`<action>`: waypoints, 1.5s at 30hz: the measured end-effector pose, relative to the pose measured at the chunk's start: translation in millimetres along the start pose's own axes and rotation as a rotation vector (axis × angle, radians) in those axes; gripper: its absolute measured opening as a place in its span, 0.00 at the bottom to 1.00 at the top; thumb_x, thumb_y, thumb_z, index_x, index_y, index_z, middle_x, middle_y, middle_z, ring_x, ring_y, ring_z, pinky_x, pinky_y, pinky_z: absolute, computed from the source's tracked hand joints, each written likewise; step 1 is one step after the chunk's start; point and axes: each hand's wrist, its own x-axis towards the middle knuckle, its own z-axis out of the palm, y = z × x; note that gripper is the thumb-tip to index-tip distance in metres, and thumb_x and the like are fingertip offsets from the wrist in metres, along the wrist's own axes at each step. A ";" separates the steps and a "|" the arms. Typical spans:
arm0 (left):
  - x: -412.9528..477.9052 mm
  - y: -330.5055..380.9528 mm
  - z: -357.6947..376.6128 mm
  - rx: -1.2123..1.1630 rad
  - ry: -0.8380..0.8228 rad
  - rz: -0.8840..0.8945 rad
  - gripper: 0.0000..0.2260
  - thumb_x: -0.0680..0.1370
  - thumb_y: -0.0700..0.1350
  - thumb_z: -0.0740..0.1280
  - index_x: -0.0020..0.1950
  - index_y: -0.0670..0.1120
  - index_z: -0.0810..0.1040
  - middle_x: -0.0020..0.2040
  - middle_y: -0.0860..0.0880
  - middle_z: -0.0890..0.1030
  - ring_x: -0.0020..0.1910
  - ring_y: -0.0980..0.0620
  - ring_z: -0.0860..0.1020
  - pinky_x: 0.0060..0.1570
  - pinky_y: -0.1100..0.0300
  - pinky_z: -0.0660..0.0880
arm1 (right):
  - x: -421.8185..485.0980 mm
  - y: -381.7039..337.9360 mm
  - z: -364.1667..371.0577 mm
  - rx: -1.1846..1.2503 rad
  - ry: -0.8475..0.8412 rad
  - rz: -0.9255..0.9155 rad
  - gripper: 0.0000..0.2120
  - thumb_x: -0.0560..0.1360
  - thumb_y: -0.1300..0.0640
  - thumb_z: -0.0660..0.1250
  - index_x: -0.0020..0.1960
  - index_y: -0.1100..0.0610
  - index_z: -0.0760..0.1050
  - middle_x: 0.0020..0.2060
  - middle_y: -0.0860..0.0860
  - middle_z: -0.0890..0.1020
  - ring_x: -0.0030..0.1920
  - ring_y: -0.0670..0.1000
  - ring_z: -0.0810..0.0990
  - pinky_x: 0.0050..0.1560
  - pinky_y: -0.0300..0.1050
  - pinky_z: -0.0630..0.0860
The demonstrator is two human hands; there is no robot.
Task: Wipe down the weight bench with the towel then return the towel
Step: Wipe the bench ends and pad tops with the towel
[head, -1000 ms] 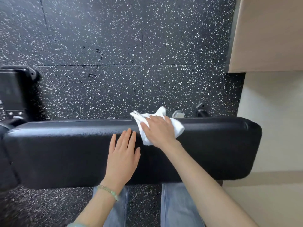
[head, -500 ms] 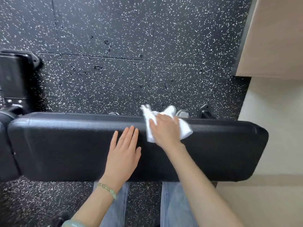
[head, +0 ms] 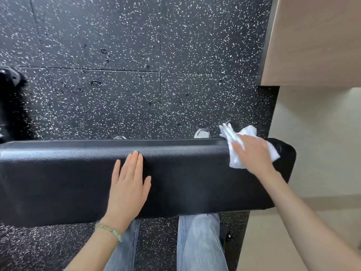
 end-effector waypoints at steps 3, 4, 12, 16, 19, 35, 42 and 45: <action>0.1 -0.6 0.9 0.004 -0.009 -0.005 0.27 0.79 0.52 0.52 0.72 0.36 0.67 0.72 0.39 0.68 0.71 0.43 0.66 0.71 0.42 0.58 | 3.1 -30.0 12.1 0.171 0.110 0.157 0.19 0.76 0.48 0.49 0.54 0.50 0.77 0.41 0.48 0.81 0.46 0.53 0.78 0.48 0.51 0.66; 0.2 -1.3 1.3 0.003 -0.007 0.001 0.27 0.79 0.51 0.52 0.72 0.36 0.67 0.72 0.40 0.68 0.72 0.43 0.66 0.72 0.42 0.58 | 3.2 -50.6 12.8 0.182 0.128 0.123 0.17 0.77 0.48 0.50 0.54 0.49 0.76 0.42 0.47 0.81 0.47 0.52 0.78 0.50 0.52 0.66; -1.8 -17.8 1.1 0.001 0.001 0.037 0.25 0.79 0.50 0.52 0.73 0.41 0.67 0.73 0.40 0.67 0.73 0.43 0.64 0.73 0.42 0.55 | -11.5 -201.0 25.7 0.257 0.175 -0.047 0.21 0.80 0.43 0.51 0.67 0.51 0.71 0.63 0.54 0.76 0.64 0.59 0.72 0.70 0.63 0.56; -2.4 -18.4 3.8 0.002 -0.011 0.038 0.25 0.79 0.51 0.53 0.74 0.42 0.65 0.74 0.41 0.65 0.74 0.44 0.62 0.72 0.41 0.55 | -11.8 -149.6 41.0 0.142 0.190 -0.181 0.23 0.78 0.42 0.53 0.69 0.49 0.65 0.64 0.54 0.75 0.65 0.59 0.70 0.69 0.57 0.51; -5.2 -18.3 5.4 0.022 -0.021 0.035 0.26 0.79 0.51 0.53 0.75 0.42 0.63 0.75 0.42 0.64 0.75 0.45 0.60 0.72 0.41 0.55 | -19.5 -96.8 50.6 0.095 0.203 -0.100 0.24 0.78 0.40 0.50 0.70 0.49 0.61 0.67 0.55 0.72 0.67 0.58 0.66 0.68 0.57 0.51; -5.9 -29.2 10.8 0.070 0.021 0.105 0.28 0.74 0.43 0.55 0.75 0.39 0.63 0.75 0.42 0.64 0.74 0.45 0.62 0.73 0.41 0.53 | -52.6 -170.2 81.5 0.066 0.373 -0.103 0.34 0.75 0.45 0.58 0.77 0.48 0.48 0.76 0.56 0.50 0.73 0.59 0.54 0.71 0.63 0.45; -6.1 -32.8 7.5 0.009 0.044 0.005 0.26 0.77 0.46 0.52 0.73 0.38 0.65 0.74 0.41 0.66 0.73 0.44 0.64 0.72 0.41 0.55 | 4.6 -150.6 33.5 0.275 0.326 0.078 0.19 0.79 0.46 0.53 0.57 0.54 0.77 0.54 0.51 0.80 0.55 0.57 0.77 0.64 0.62 0.63; -10.1 -45.9 4.7 -0.007 0.051 -0.036 0.26 0.77 0.47 0.53 0.73 0.38 0.66 0.73 0.40 0.67 0.72 0.44 0.65 0.72 0.42 0.55 | 21.0 -211.2 18.8 0.300 0.298 -0.016 0.16 0.77 0.46 0.55 0.48 0.51 0.80 0.44 0.48 0.83 0.45 0.54 0.80 0.53 0.53 0.64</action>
